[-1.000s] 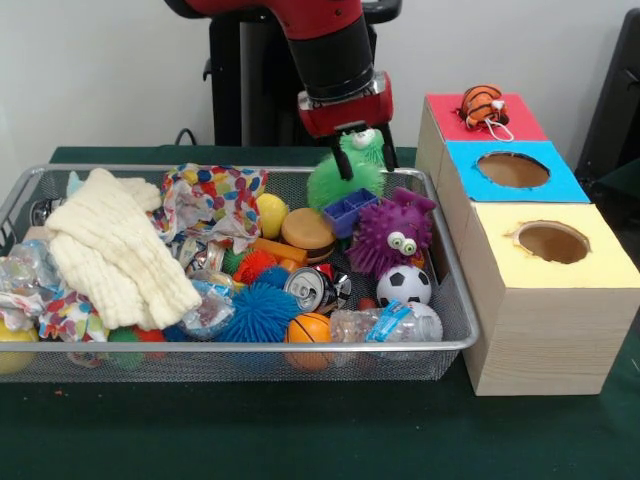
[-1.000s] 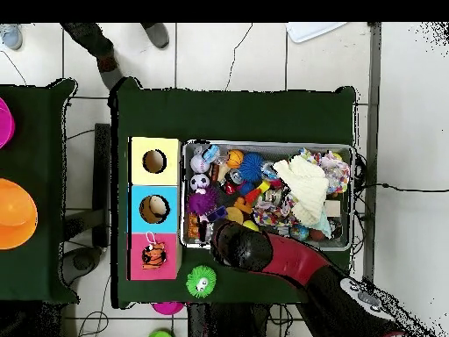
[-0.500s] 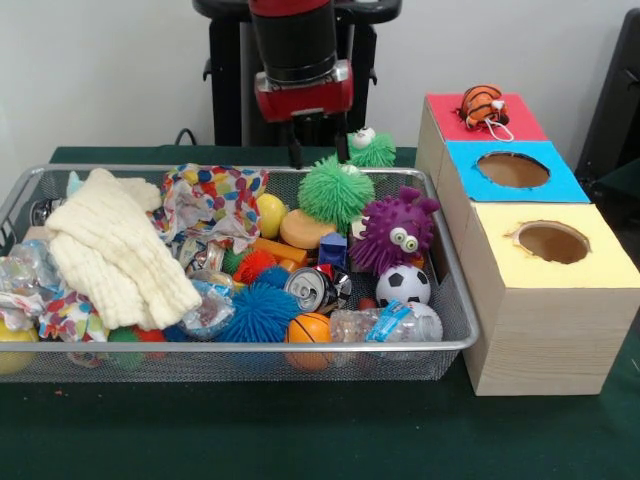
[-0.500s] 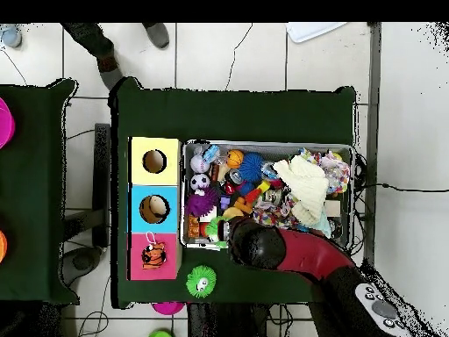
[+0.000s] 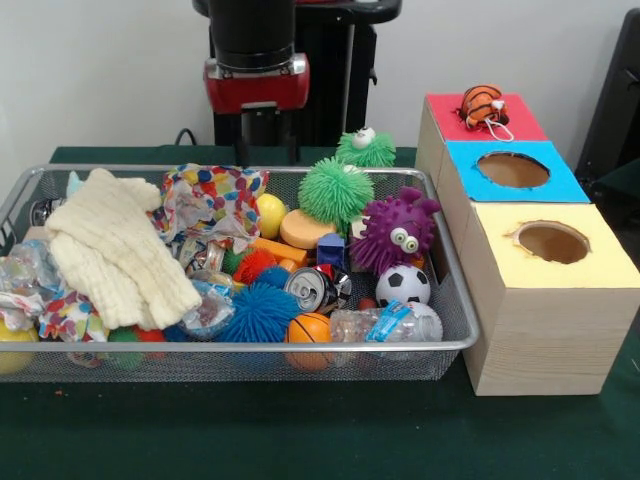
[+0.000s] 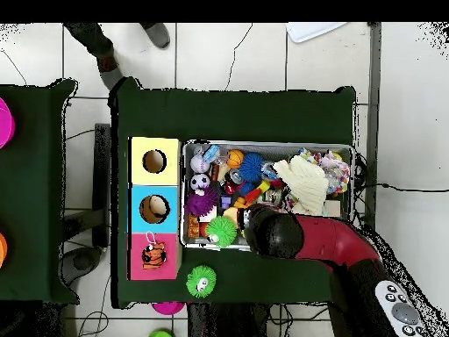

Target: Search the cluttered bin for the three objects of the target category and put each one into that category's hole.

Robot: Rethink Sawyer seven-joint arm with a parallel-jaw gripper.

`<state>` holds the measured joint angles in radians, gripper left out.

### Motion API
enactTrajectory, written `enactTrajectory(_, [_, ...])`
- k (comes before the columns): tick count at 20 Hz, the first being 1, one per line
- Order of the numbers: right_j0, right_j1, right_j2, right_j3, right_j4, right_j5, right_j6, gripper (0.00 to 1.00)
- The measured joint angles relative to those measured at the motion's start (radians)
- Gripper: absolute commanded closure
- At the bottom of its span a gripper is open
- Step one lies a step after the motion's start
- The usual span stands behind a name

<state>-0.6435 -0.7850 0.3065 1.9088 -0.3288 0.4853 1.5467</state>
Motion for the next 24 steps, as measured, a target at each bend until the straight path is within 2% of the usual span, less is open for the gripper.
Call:
enactTrajectory(12, [-0.041, -0.033, 0.000, -0.129, -0.144, 0.069, 0.000, 0.00])
enactTrajectory(24, [-0.133, -0.013, 0.016, -0.228, -0.296, 0.070, 0.000, 0.00])
